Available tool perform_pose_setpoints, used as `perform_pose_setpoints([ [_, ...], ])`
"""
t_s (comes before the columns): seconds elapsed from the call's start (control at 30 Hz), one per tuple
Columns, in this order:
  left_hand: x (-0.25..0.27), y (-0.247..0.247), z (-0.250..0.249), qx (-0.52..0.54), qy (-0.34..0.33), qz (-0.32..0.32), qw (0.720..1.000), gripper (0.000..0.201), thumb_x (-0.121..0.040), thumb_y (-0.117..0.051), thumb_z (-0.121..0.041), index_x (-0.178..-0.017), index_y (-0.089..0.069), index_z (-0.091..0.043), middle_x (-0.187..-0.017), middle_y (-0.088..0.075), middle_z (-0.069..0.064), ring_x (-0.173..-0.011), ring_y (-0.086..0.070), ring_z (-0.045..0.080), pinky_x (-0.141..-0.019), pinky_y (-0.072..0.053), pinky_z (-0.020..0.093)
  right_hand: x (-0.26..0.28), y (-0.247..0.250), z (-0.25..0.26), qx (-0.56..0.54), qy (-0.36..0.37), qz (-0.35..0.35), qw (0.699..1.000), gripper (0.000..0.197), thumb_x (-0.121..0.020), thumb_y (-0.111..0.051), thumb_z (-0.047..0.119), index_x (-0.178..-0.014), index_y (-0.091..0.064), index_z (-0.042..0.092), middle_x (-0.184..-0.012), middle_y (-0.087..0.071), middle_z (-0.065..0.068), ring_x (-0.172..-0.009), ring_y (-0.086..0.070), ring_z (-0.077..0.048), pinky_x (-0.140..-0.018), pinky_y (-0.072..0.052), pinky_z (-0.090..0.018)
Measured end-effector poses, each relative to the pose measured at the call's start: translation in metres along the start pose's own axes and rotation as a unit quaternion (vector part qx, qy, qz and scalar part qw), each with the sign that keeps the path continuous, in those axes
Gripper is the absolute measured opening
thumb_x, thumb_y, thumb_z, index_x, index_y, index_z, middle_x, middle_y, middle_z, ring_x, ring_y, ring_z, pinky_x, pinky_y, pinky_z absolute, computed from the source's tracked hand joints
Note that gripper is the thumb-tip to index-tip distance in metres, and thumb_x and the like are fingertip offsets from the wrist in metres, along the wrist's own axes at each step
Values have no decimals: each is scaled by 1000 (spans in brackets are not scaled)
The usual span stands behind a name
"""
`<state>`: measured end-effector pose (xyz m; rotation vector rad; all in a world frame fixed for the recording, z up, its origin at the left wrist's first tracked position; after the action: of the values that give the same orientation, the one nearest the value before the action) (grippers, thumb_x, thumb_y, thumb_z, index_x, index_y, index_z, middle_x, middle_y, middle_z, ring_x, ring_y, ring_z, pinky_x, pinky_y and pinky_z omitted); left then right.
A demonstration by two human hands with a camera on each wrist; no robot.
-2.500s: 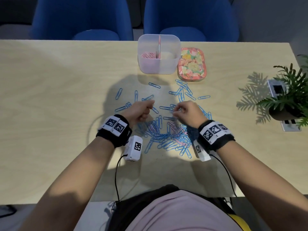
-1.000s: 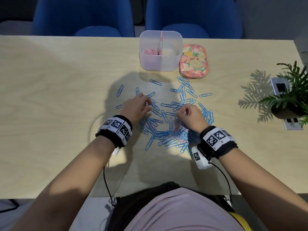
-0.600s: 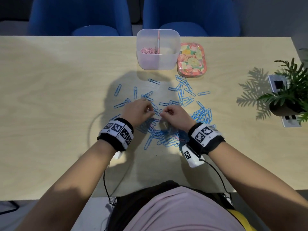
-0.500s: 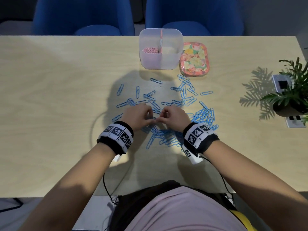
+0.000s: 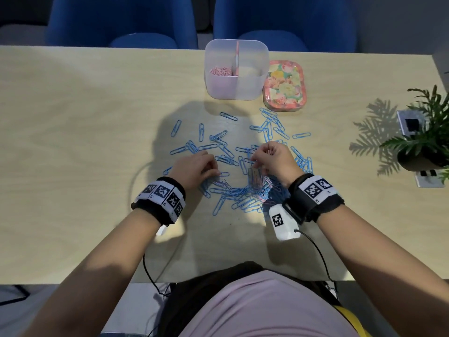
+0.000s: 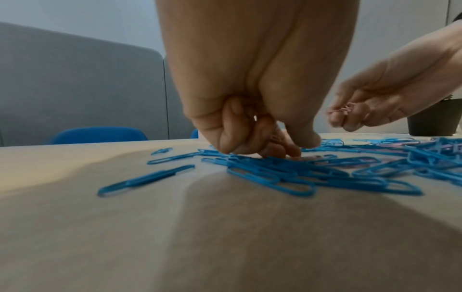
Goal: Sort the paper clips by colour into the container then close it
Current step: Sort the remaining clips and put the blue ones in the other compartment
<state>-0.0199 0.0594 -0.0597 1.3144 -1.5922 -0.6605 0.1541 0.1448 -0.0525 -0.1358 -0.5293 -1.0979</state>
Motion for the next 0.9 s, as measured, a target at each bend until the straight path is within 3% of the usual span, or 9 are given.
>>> perform_pose_setpoints([
  [0.13,2,3,-1,-21,-2,12,1000,18,-87,-58,-36,-94,-59,-19,-102,-58,-1,-92,-59,19,-73,-45,33,6,-16,-3,-48,-46,52,996,22,-87,-46,0,-73,-53,15,-63,-48,-2,-36,-44,-8,-34,-25,-13],
  [0.2,3,5,-1,-13,11,6,1000,18,-89,-56,-35,-93,-57,-17,-98,-58,-1,-90,-58,20,-74,-45,33,11,-29,-1,91,5,81,993,24,-87,-55,13,-64,-51,15,-57,-41,1,-41,-36,-6,-37,-27,-18],
  [0.33,3,14,6,123,53,-13,991,20,-93,-52,-24,-106,-61,-11,-105,-65,6,-99,-59,22,-86,-44,34,22,-53,-12,387,96,113,910,23,-79,-69,33,-68,-54,19,-65,-54,6,-71,-55,-15,-65,-41,-29],
  [0.43,2,15,7,221,75,4,972,24,-95,-42,-10,-110,-61,-6,-113,-63,10,-104,-55,21,-88,-41,30,26,-56,-13,443,101,80,887,18,-78,-68,35,-83,-61,19,-88,-66,-2,-90,-58,-23,-72,-39,-30],
  [0.53,3,12,3,302,92,20,949,20,-93,-40,-6,-88,-59,-12,-90,-59,4,-88,-51,17,-72,-38,26,26,-60,-10,452,91,69,885,12,-81,-66,29,-85,-62,18,-95,-68,-3,-95,-59,-23,-73,-39,-29],
  [0.63,6,7,-4,202,51,44,977,15,-86,-62,-30,-76,-55,-21,-67,-54,-11,-64,-49,9,-61,-38,24,20,-55,-11,400,60,79,911,13,-80,-66,22,-69,-61,18,-81,-66,-3,-82,-60,-20,-71,-43,-28],
  [0.73,8,1,-6,4,22,54,998,20,-79,-67,-42,-87,-61,-25,-78,-56,-12,-75,-54,11,-70,-43,28,14,-43,-6,332,67,70,938,20,-80,-69,24,-63,-62,16,-58,-55,9,-57,-51,-4,-55,-37,-16],
  [0.8,8,1,-5,-5,21,47,999,17,-82,-64,-38,-89,-63,-23,-81,-56,-10,-83,-56,13,-71,-41,27,10,-31,-5,299,69,65,949,21,-81,-69,24,-67,-67,9,-56,-56,9,-47,-50,2,-52,-35,-14],
  [0.9,7,9,2,48,36,20,998,15,-84,-63,-32,-90,-64,-19,-80,-60,-4,-82,-55,15,-67,-36,25,2,-12,-8,293,61,44,953,32,-84,-66,23,-56,-59,8,-55,-58,-9,-39,-47,-2,-55,-37,-23],
])
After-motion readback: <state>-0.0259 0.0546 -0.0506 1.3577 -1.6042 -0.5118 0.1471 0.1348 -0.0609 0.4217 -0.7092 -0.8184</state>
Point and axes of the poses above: each hand's wrist, its own x-axis away from the middle knuckle, its own y-axis out of the back of the hand, z = x × y, the point moved 6 cm from there along -x, towards the middle knuckle
